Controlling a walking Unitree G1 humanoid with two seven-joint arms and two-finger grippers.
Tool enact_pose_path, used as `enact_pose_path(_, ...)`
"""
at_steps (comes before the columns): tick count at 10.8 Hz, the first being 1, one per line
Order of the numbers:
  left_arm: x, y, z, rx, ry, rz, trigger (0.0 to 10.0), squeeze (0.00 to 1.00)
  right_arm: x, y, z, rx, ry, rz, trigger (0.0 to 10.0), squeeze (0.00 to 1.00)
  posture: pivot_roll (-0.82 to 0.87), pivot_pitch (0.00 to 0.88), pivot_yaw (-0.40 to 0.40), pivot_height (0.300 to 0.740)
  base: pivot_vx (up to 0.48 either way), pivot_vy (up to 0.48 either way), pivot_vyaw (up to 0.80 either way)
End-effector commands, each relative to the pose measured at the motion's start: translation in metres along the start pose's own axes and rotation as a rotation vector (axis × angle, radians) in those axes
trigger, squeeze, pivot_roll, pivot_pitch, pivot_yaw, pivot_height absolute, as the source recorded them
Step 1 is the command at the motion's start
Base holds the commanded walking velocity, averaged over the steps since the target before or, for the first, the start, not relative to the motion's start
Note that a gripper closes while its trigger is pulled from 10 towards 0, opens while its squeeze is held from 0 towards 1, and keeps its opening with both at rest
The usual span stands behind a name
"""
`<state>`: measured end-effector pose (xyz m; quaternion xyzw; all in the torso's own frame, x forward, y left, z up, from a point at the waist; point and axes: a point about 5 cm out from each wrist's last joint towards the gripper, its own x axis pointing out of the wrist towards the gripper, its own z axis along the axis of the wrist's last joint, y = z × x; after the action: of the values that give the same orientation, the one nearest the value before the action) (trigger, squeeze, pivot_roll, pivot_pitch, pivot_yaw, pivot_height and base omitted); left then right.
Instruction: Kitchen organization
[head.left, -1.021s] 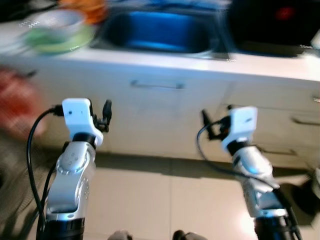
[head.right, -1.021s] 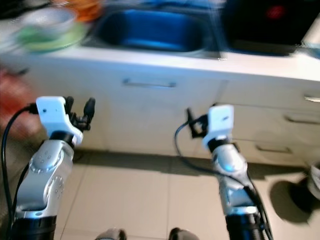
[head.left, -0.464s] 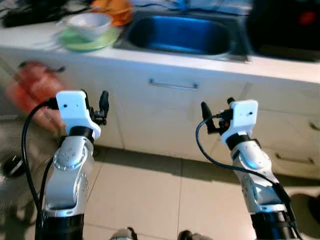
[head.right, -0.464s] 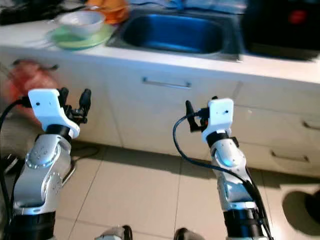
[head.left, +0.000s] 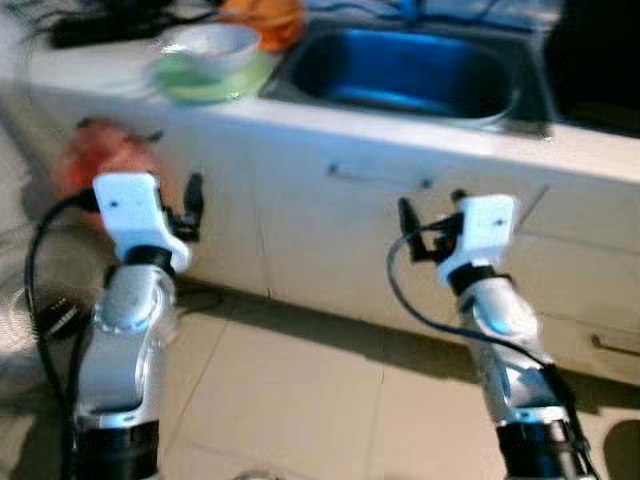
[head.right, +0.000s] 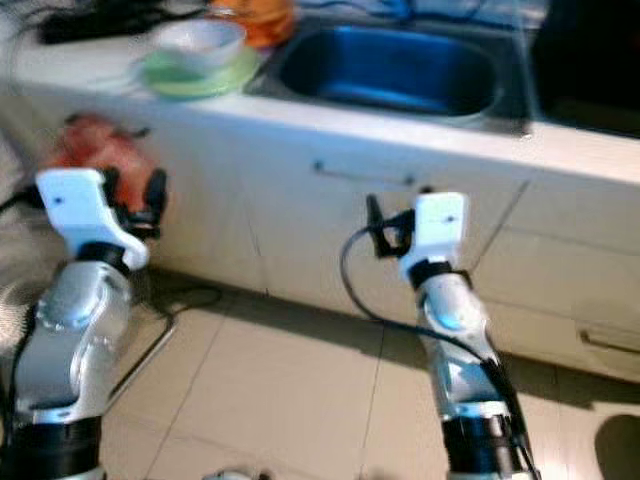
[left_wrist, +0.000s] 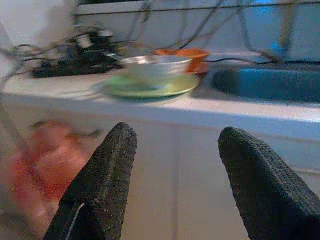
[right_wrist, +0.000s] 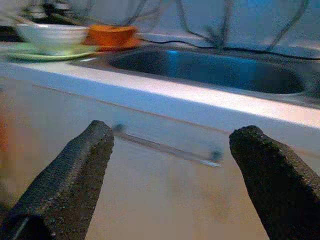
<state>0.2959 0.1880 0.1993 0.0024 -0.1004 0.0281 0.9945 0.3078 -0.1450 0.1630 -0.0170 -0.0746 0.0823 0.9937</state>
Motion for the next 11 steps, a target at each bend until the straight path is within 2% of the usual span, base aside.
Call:
enact_pose_path(1,0.001,-0.008,0.000,-0.016,0.004,-0.023,10.0,0.00,-0.003,-0.011,0.001,-0.012,-0.001,-0.037,10.0,0.00,0.02,0.121,0.004,0.740,0.450,0.000,0.00)
enact_pose_path(5,0.001,-0.007,-0.002,-0.023,0.014,-0.016,10.0,0.00,-0.003,-0.012,-0.001,-0.014,0.009,-0.043,10.0,0.00,0.02,0.120,0.005,0.740,0.412,0.000,0.00)
enact_pose_path(7,0.002,-0.008,-0.002,-0.027,0.008,-0.016,10.0,0.00,-0.002,-0.012,-0.005,-0.007,0.048,-0.059,10.0,0.00,0.02,0.120,0.004,0.740,0.000,0.000,0.00)
enact_pose_path(11,0.000,-0.006,-0.012,-0.020,0.054,-0.009,10.0,0.00,0.000,-0.013,-0.003,-0.018,0.049,-0.078,10.0,0.00,0.02,0.116,0.004,0.740,0.000,0.000,0.00)
